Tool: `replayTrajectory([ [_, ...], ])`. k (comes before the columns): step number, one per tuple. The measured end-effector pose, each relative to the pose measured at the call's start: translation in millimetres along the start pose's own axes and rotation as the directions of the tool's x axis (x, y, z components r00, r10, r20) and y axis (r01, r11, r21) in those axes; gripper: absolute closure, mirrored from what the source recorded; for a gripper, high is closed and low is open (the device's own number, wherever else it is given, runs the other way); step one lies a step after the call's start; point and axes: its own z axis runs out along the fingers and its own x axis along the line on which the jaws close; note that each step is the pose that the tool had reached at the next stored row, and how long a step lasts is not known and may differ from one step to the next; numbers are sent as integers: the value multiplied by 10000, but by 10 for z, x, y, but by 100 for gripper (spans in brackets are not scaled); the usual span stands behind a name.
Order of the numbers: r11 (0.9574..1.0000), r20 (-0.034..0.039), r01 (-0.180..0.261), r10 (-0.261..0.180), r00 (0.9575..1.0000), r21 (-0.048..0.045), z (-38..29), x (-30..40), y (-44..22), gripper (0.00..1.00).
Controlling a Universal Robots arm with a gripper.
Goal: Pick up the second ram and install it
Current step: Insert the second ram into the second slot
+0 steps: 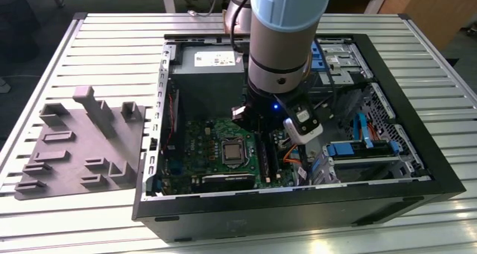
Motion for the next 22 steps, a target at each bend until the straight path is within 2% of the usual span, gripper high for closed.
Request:
replayTrajectory([
  [9,10000,0,0,0,10000,1,51,2,-3,89],
  [16,10000,0,0,0,10000,1,57,2,-3,89],
  [17,10000,0,-1,1,10000,1,57,3,-3,88],
  [18,10000,0,0,0,10000,0,57,2,-3,82],
  [19,10000,0,0,0,10000,0,58,2,-3,82],
  [20,10000,0,0,0,10000,1,57,2,-3,75],
  [22,10000,0,-1,1,10000,0,58,2,-3,75],
])
